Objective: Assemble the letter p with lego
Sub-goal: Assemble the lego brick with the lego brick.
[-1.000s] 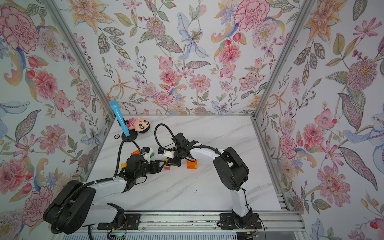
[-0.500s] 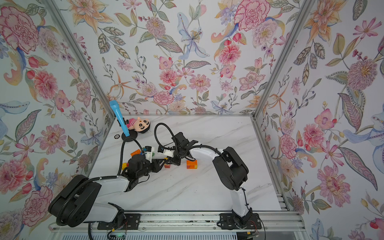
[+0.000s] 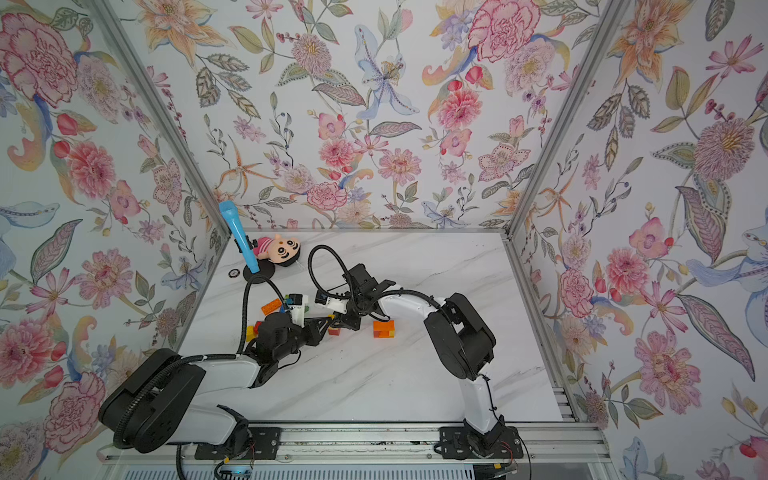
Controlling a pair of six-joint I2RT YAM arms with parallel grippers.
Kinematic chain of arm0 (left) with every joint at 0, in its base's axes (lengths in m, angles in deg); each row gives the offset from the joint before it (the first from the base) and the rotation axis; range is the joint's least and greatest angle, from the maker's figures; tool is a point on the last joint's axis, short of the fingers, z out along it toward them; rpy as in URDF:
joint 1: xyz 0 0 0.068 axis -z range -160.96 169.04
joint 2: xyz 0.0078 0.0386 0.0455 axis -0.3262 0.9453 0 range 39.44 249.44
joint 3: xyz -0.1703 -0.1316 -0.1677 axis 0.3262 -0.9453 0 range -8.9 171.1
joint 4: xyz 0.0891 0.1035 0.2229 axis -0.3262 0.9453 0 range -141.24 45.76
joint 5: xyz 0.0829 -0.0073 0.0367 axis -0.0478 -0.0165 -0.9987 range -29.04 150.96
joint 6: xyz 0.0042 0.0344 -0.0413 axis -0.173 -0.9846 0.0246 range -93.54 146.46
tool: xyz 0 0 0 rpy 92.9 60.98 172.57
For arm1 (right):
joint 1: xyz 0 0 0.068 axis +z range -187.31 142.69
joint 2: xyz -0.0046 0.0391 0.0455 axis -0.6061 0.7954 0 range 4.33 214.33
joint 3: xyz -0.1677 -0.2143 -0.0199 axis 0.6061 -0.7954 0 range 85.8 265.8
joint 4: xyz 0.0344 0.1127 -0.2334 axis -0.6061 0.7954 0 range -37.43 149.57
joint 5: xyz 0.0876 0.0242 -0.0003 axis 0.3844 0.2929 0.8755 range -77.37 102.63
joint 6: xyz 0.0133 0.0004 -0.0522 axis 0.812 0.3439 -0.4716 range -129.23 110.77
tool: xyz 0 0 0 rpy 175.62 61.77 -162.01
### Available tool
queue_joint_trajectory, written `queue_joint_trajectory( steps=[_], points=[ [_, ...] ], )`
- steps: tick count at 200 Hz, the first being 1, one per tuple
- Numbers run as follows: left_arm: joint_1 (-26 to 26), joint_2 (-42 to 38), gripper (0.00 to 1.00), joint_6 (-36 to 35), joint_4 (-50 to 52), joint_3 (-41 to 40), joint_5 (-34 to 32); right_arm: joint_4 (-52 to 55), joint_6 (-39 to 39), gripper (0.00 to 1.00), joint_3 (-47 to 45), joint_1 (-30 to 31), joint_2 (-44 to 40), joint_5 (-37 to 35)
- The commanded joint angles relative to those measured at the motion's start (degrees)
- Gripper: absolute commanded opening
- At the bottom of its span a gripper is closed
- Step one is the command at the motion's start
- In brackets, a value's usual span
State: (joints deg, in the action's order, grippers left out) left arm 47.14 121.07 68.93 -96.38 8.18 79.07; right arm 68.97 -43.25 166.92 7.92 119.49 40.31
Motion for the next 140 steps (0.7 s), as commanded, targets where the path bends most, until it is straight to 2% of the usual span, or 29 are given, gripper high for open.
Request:
queue_joint_trajectory(
  steps=[1,95,140],
  points=[
    [1.52,3.02,0.29,-1.08,10.92,-3.15,-0.92,2.59,1.29,0.17,-1.75,0.71,4.03,-0.78],
    [1.7,-5.04,0.48,-1.87,18.56,1.46,-1.98,-4.84,3.33,0.54,-5.64,0.48,-1.72,-0.26],
    [1.7,-7.12,0.57,-1.41,19.43,1.51,-2.45,-7.8,4.17,0.63,-8.15,-0.02,-4.59,0.96]
  ],
)
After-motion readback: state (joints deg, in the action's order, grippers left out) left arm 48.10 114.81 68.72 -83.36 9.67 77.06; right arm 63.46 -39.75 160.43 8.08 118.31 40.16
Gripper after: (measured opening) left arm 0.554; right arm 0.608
